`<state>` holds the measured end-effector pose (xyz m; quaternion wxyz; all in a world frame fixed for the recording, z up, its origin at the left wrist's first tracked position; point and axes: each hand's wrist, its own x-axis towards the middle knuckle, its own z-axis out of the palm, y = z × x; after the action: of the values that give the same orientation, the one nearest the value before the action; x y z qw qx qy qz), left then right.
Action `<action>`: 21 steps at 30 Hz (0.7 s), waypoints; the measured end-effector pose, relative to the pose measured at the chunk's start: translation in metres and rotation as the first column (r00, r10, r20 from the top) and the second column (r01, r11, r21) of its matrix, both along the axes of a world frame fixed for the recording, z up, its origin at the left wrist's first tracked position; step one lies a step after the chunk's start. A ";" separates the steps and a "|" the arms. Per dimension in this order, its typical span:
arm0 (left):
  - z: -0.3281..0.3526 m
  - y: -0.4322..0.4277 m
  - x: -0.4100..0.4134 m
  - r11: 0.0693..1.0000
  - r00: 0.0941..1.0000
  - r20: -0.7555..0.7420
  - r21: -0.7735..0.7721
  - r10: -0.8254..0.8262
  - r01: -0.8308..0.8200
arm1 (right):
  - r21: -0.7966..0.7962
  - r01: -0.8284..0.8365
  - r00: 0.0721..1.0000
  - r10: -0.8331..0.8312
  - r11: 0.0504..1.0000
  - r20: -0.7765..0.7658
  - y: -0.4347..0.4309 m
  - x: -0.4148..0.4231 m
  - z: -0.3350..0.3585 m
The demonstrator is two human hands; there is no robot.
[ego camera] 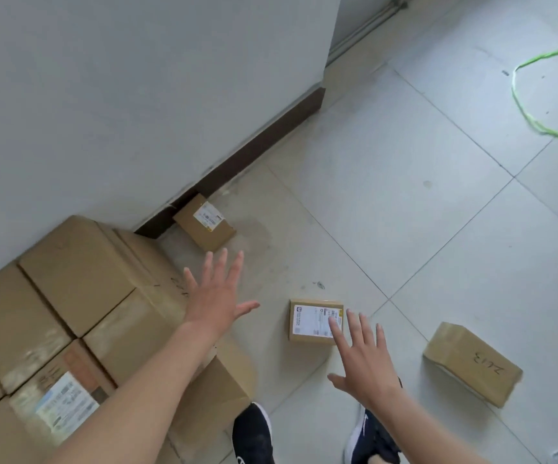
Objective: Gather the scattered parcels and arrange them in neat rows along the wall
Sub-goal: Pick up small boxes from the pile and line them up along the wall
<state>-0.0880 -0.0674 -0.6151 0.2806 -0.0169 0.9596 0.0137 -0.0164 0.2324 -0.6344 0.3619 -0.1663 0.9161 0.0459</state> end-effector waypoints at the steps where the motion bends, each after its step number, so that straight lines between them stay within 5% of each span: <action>1: -0.023 0.002 -0.009 0.999 1.000 0.004 -0.020 0.028 -0.028 | -0.005 -0.032 0.999 0.032 0.999 0.016 0.003 -0.004 -0.023; 8: -0.163 -0.017 -0.078 0.965 0.969 0.012 -0.093 0.247 -0.245 | -0.126 -0.291 0.955 0.295 0.948 0.014 0.005 -0.045 -0.163; 12: -0.203 -0.033 -0.124 0.744 0.743 -0.035 0.035 0.668 -0.667 | -0.261 -0.317 0.948 0.309 0.912 -0.071 0.000 -0.065 -0.207; 17: -0.241 -0.042 -0.162 0.497 0.489 -0.097 0.076 0.867 -0.865 | -0.369 -0.291 0.956 0.260 0.883 -0.132 -0.006 -0.078 -0.228; 19: -0.243 -0.038 -0.164 0.466 0.455 -0.130 0.078 0.881 -0.881 | -0.359 -0.287 0.956 0.244 0.888 -0.162 -0.001 -0.081 -0.223; 21: -0.234 -0.027 -0.160 0.528 0.516 -0.134 0.075 0.846 -0.846 | -0.349 -0.236 0.967 0.182 0.907 -0.181 0.006 -0.088 -0.209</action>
<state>-0.2478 -0.0948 -0.8488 0.1638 -0.4796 0.8490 0.1497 -0.1046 0.2385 -0.8436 0.2500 -0.3246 0.9090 -0.0761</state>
